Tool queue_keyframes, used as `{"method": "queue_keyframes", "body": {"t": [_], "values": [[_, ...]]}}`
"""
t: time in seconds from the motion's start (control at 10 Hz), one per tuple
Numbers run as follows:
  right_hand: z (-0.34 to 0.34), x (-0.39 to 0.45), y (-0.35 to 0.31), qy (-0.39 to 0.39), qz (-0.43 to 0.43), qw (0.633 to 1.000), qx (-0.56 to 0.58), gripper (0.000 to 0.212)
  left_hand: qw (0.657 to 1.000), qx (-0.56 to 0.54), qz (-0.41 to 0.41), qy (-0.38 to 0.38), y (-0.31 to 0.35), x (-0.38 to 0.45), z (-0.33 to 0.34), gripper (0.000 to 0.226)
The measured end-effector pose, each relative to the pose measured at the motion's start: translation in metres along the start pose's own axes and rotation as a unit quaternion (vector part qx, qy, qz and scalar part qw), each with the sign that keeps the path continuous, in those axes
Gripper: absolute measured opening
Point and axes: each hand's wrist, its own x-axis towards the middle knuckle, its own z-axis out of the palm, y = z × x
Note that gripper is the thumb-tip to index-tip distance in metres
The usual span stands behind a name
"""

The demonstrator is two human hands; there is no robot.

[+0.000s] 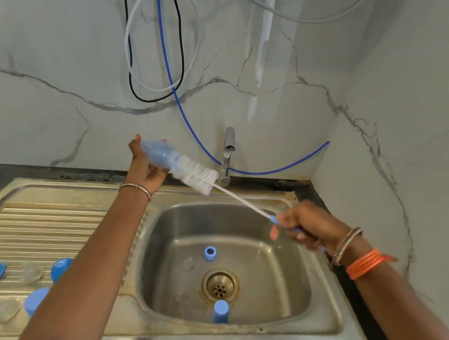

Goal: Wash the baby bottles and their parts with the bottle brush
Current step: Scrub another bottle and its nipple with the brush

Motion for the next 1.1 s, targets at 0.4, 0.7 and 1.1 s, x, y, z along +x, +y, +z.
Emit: {"method": "queue_keyframes", "body": {"t": [0.4, 0.7, 1.1], "values": [[0.017, 0.008, 0.019, 0.377, -0.261, 0.815, -0.355, 0.02, 0.997, 0.032, 0.012, 0.067, -0.004, 0.005, 0.006, 0.045], [0.006, -0.003, 0.013, -0.171, 0.111, 0.948, 0.245, 0.032, 0.994, 0.076, 0.024, -0.074, 0.008, 0.001, 0.001, 0.091], [0.013, 0.01, 0.03, 0.476, -0.315, 0.765, -0.299, 0.017, 0.99, 0.129, -0.011, 0.064, 0.003, 0.013, -0.006, 0.066]]}}
